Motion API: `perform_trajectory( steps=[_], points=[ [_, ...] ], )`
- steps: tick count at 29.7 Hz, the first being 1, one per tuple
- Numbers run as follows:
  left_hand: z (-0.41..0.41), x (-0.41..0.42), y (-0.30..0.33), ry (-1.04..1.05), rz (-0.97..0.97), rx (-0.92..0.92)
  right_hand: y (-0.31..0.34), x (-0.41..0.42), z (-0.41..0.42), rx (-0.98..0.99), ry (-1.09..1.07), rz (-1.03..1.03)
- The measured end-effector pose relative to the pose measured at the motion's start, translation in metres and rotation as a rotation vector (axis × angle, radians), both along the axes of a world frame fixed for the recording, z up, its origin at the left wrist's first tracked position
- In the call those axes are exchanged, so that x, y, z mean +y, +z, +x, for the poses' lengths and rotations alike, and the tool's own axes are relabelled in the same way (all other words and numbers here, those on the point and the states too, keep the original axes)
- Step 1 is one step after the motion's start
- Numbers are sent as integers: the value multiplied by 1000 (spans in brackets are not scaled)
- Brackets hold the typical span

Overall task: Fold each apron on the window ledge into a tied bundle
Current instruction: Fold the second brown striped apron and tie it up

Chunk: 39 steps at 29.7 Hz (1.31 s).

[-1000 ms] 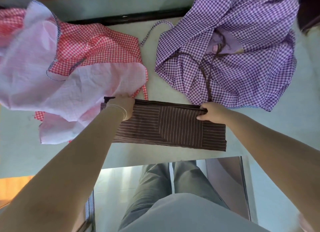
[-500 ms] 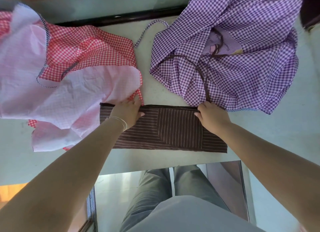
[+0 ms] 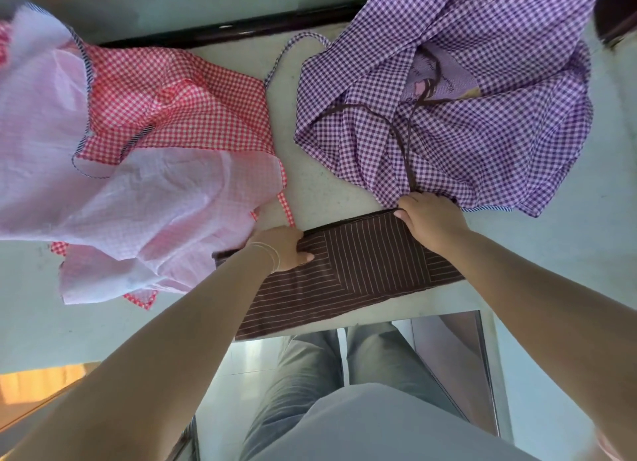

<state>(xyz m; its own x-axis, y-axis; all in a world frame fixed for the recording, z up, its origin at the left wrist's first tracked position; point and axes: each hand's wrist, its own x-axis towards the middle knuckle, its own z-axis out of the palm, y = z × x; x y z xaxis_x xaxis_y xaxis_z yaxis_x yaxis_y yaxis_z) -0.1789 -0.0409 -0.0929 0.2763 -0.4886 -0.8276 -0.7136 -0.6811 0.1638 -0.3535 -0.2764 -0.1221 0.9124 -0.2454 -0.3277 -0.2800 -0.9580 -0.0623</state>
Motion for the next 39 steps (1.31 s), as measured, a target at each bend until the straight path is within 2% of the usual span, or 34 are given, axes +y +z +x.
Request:
perform_trajectory(
  steps=[4, 10, 13, 15, 16, 18, 22, 25, 27, 29, 31, 36, 39],
  points=[
    [10, 21, -1, 125, -102, -20, -5, 8, 2, -39, -80, -52],
    [11, 40, -6, 86, -248, -231, -4, 28, 8, -35, -257, -163],
    [11, 41, -11, 125, -276, -234, 5, 55, 4, -267, -335, -112],
    [11, 42, -13, 182, -291, -215, 9, 97, -1, -398, -236, 5],
    [10, 42, -13, 198, -294, -217, 9, 121, -3, -386, -164, 58],
    [8, 44, -13, 169, -311, -231, 0, 162, -6, -228, -91, 115],
    [9, 52, -7, -9, -279, -293, -25, 176, -6, 5, -132, 79],
    [28, 63, -3, 8, -83, -270, -30, 177, -4, 35, -143, 70],
    [46, 75, -2, -57, 94, -241, -31, 181, -5, 18, -159, 73],
    [64, 86, 3, -62, 205, -135, -31, 182, -5, 17, -160, 68],
    [78, 94, 17, 58, 218, 49, -29, 181, -4, 41, -150, 60],
    [80, 83, 65, 485, 9, 642, -25, 183, -2, 115, -161, 65],
    [55, 55, 69, 658, -132, 911, -15, 182, 2, 147, -182, 154]
  ],
)
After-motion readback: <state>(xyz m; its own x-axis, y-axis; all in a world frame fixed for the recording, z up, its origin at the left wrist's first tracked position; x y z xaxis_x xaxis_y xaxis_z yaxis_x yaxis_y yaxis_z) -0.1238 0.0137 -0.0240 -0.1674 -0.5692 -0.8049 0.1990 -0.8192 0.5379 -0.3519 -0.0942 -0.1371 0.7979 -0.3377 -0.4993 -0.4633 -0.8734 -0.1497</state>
